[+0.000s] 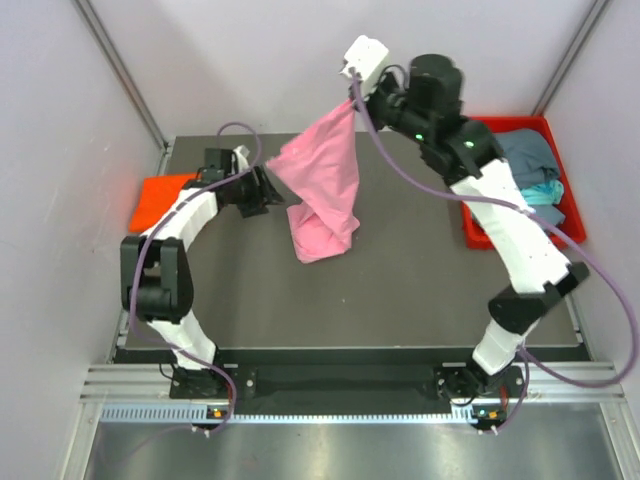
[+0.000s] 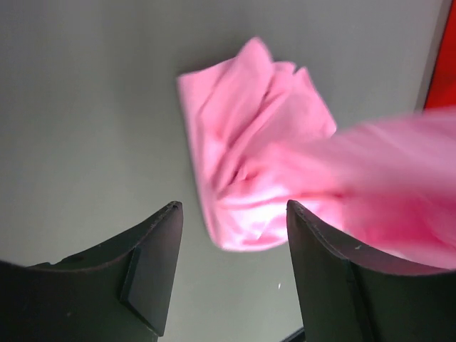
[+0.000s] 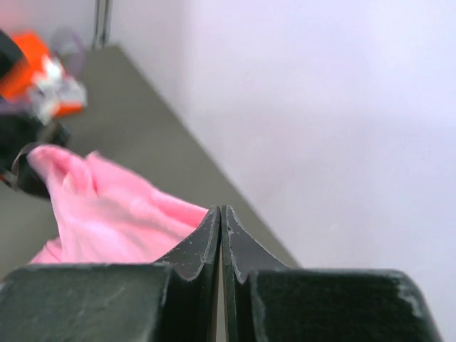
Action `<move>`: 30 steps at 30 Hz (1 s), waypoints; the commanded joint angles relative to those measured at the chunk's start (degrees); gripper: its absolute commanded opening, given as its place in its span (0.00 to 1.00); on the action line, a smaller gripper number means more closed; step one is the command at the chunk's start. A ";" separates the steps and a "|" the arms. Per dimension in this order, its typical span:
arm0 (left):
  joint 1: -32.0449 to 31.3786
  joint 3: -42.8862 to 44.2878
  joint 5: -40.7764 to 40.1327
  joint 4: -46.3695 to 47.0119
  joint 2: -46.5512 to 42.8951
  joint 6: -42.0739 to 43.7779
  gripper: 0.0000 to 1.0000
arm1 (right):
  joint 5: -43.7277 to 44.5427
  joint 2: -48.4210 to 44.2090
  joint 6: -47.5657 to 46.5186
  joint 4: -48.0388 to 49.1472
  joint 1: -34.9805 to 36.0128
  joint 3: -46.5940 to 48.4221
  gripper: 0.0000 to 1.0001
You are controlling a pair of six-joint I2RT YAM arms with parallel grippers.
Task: Fold and stack the t-shirts
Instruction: Flatten the tshirt out
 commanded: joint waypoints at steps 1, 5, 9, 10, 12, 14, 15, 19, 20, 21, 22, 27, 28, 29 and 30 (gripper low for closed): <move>-2.77 6.14 0.61 4.46 4.64 0.56 0.65 | -0.32 -5.07 -2.18 2.38 1.10 1.36 0.00; -5.58 14.75 -0.27 3.67 12.46 2.94 0.66 | 0.82 -9.12 -3.58 1.50 1.19 -2.94 0.00; -7.17 22.31 -2.90 2.53 21.24 6.53 0.65 | 2.14 -12.72 -4.55 0.88 1.19 -9.00 0.00; -7.43 23.80 -3.43 2.44 22.57 7.15 0.64 | 2.14 -13.16 -4.55 0.80 1.19 -9.62 0.00; -8.84 28.37 -4.92 0.95 26.43 10.04 0.63 | 2.32 -14.21 -4.03 0.44 1.19 -11.29 0.00; -10.50 31.18 -5.80 -0.46 29.33 12.41 0.62 | 2.58 -14.83 -3.94 0.36 1.19 -12.09 0.00; -11.03 31.63 -6.94 -0.55 29.96 12.60 0.62 | 2.75 -14.92 -4.02 0.35 1.02 -12.61 0.00; -12.88 31.99 -7.12 -0.11 32.07 13.13 0.60 | 2.84 -14.57 -3.94 0.53 0.67 -12.44 0.00; -13.06 31.99 -7.30 -0.11 32.42 13.22 0.59 | 3.10 -14.40 -4.02 0.53 0.58 -12.36 0.00; -13.15 32.08 -7.21 -0.20 32.86 13.31 0.56 | 3.11 -14.22 -4.02 0.53 0.49 -12.18 0.00; -13.15 32.08 -7.12 -0.20 32.87 13.31 0.54 | 3.11 -14.13 -4.02 0.53 0.40 -12.18 0.00; -13.15 31.99 -7.56 -0.37 32.78 14.10 0.22 | 3.28 -14.13 -3.59 0.44 -0.21 -13.84 0.00; -13.06 32.16 -7.74 -0.46 32.61 14.10 0.05 | 3.28 -14.22 -2.45 0.62 -0.47 -14.63 0.00; -13.06 32.25 -8.17 -0.72 31.82 14.10 0.03 | 3.54 -14.31 -1.40 0.79 -0.82 -16.64 0.03; -12.97 32.51 -8.44 -0.73 31.20 14.18 0.01 | 3.55 -14.39 -0.17 0.79 -2.05 -17.88 0.17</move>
